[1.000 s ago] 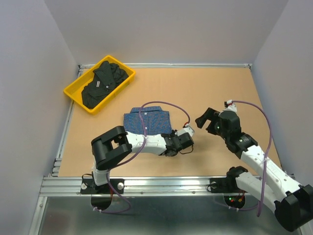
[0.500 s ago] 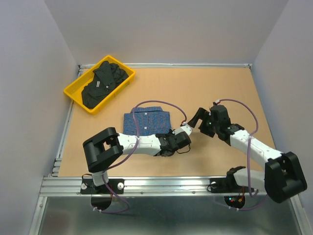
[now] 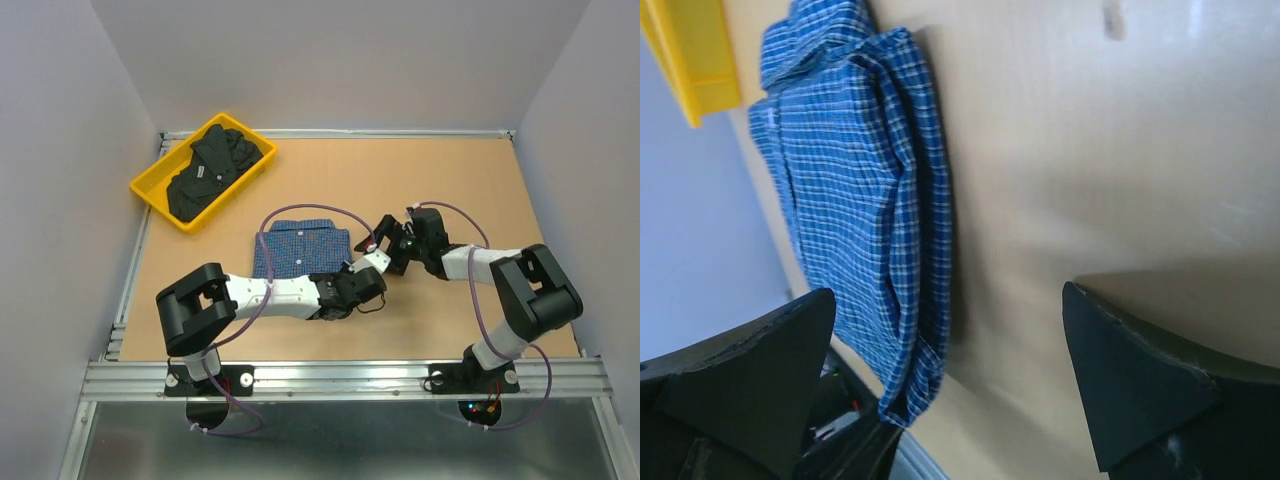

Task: Fold and stack the long sleeve shirts
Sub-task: Fold the shirt

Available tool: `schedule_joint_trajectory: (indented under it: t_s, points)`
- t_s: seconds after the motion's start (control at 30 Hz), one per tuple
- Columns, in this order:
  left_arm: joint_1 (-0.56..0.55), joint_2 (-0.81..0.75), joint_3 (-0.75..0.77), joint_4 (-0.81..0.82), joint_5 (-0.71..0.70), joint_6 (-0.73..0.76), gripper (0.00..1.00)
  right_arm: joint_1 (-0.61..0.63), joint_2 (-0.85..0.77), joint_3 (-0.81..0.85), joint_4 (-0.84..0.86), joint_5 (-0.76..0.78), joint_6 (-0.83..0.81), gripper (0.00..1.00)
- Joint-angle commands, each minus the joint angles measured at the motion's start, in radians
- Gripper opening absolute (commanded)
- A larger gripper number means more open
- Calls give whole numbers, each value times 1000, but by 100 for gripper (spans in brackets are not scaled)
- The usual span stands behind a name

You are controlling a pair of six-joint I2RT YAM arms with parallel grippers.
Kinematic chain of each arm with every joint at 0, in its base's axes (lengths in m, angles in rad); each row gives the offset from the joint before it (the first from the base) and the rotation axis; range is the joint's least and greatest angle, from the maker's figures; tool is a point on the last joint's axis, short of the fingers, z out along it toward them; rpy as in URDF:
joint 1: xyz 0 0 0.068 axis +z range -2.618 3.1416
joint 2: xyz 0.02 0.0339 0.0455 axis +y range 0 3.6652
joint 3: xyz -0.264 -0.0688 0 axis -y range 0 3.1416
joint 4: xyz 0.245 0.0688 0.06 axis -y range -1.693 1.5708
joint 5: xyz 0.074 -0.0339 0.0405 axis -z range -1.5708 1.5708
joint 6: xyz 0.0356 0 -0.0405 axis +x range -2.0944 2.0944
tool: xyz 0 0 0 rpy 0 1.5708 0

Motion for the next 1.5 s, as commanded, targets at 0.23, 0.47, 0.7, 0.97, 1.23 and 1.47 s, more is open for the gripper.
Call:
schedule_joint_trajectory:
  t_s: [0.23, 0.47, 0.7, 0.97, 1.23, 1.47]
  points:
    - [-2, -90, 14, 20, -14, -37, 4, 108, 182, 91, 224, -87, 106, 100]
    - [-2, -78, 24, 43, 6, -50, 4, 157, 316, 180, 248, -108, 107, 90]
    - [-2, -65, 29, 72, 32, -83, 7, 161, 352, 214, 268, -122, 83, 54]
    - [3, -90, 69, 44, 29, -96, 47, 157, 340, 185, 264, -100, 24, 1]
    - [125, -295, 57, -6, 109, -64, 71, 97, 316, 197, 161, -129, -112, 0]
    - [484, -469, 150, -114, 294, 10, 88, 45, 310, 289, -63, -139, -348, 1]
